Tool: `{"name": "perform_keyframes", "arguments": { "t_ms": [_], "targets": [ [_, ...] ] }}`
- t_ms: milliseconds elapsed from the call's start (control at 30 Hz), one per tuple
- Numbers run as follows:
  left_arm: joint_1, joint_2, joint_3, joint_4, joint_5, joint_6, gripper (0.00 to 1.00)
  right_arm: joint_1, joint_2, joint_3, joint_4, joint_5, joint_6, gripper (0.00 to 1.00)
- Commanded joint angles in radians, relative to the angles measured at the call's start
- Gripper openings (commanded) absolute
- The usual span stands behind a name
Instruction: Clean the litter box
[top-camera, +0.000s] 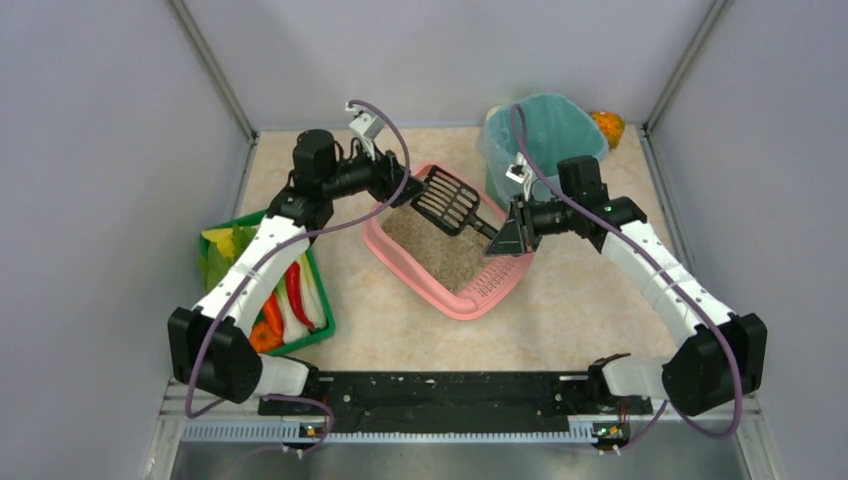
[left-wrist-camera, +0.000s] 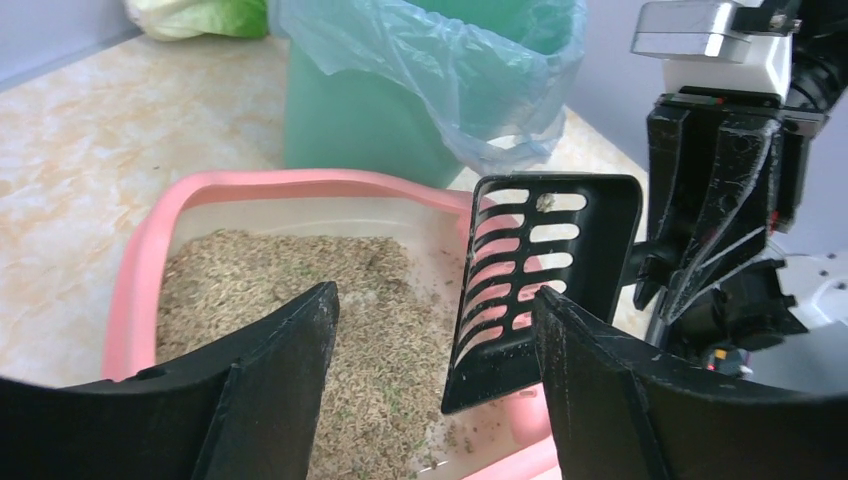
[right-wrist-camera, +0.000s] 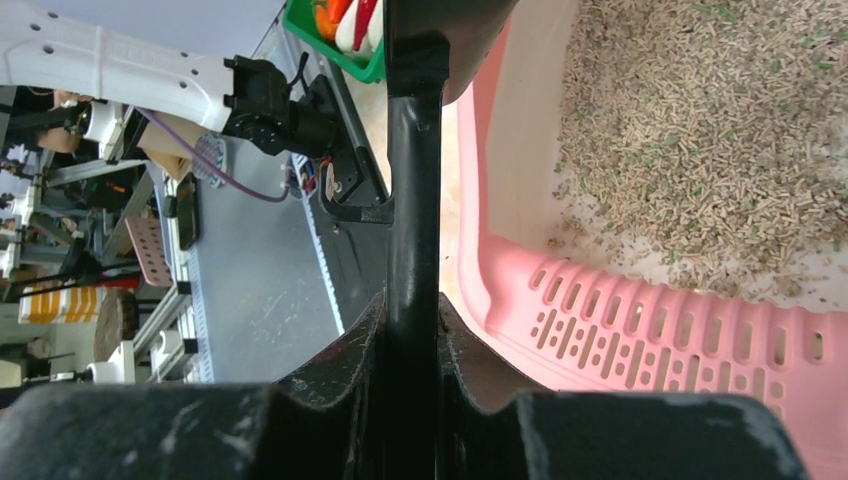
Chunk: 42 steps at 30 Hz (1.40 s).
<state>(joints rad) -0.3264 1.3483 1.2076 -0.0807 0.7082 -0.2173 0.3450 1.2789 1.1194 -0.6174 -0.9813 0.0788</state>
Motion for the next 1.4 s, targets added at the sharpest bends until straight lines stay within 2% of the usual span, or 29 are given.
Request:
{"name": "perform_keyframes", "arguments": {
  "t_ms": [0, 133, 233, 467, 600, 733, 800, 833, 867, 1033, 1167, 1367],
  "targets": [
    [0.010, 0.047, 0.030, 0.113, 0.184, -0.029, 0.74, 0.022, 0.008, 0.017, 0.033, -0.040, -0.033, 0.00],
    [0.010, 0.073, 0.012, 0.176, 0.278, -0.061, 0.69, 0.026, 0.015, 0.024, 0.036, -0.041, -0.034, 0.00],
    [0.011, 0.086, 0.013, 0.170, 0.281, -0.058, 0.65, 0.028, 0.015, 0.030, 0.040, -0.047, -0.034, 0.00],
    [0.011, 0.125, 0.025, 0.167, 0.302, -0.066, 0.50, 0.032, 0.013, 0.028, 0.063, -0.068, -0.021, 0.00],
    [0.010, 0.147, 0.032, 0.171, 0.331, -0.080, 0.46, 0.031, 0.011, 0.027, 0.084, -0.073, -0.008, 0.00],
    [0.012, 0.154, 0.036, 0.185, 0.344, -0.102, 0.32, 0.032, 0.008, 0.022, 0.114, -0.071, 0.014, 0.00],
    [0.013, 0.153, 0.038, 0.206, 0.346, -0.126, 0.15, 0.032, 0.008, 0.021, 0.118, -0.056, 0.020, 0.00],
    [0.016, 0.153, 0.040, 0.213, 0.345, -0.142, 0.05, 0.032, 0.004, 0.022, 0.120, -0.036, 0.023, 0.04],
    [0.017, 0.152, 0.041, 0.220, 0.341, -0.161, 0.00, 0.032, 0.000, 0.020, 0.120, -0.011, 0.025, 0.08],
    [0.029, 0.151, 0.066, 0.195, 0.304, -0.285, 0.00, 0.032, -0.057, 0.015, 0.129, 0.158, 0.012, 0.52],
    [0.029, 0.156, 0.095, 0.098, 0.293, -0.352, 0.00, 0.042, -0.158, -0.022, 0.186, 0.334, -0.005, 0.68],
    [0.033, 0.170, 0.171, -0.238, 0.234, -0.289, 0.00, 0.074, -0.333, -0.111, 0.335, 0.511, -0.065, 0.82]
  ]
}}
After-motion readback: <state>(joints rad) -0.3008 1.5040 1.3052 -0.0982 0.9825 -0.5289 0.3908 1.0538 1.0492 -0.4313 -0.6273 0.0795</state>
